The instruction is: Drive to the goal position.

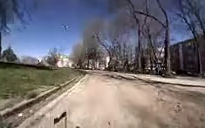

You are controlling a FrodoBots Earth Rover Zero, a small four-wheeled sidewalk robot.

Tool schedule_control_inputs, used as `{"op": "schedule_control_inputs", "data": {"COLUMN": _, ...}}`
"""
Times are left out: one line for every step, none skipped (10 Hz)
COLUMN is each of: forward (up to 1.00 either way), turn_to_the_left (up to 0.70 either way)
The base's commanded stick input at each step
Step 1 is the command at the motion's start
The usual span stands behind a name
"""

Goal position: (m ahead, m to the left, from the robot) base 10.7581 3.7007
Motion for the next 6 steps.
{"op": "schedule_control_inputs", "data": {"forward": 1.0, "turn_to_the_left": 0.0}}
{"op": "schedule_control_inputs", "data": {"forward": 1.0, "turn_to_the_left": 0.0}}
{"op": "schedule_control_inputs", "data": {"forward": 1.0, "turn_to_the_left": 0.0}}
{"op": "schedule_control_inputs", "data": {"forward": 1.0, "turn_to_the_left": 0.0}}
{"op": "schedule_control_inputs", "data": {"forward": 1.0, "turn_to_the_left": 0.0}}
{"op": "schedule_control_inputs", "data": {"forward": 1.0, "turn_to_the_left": 0.0}}
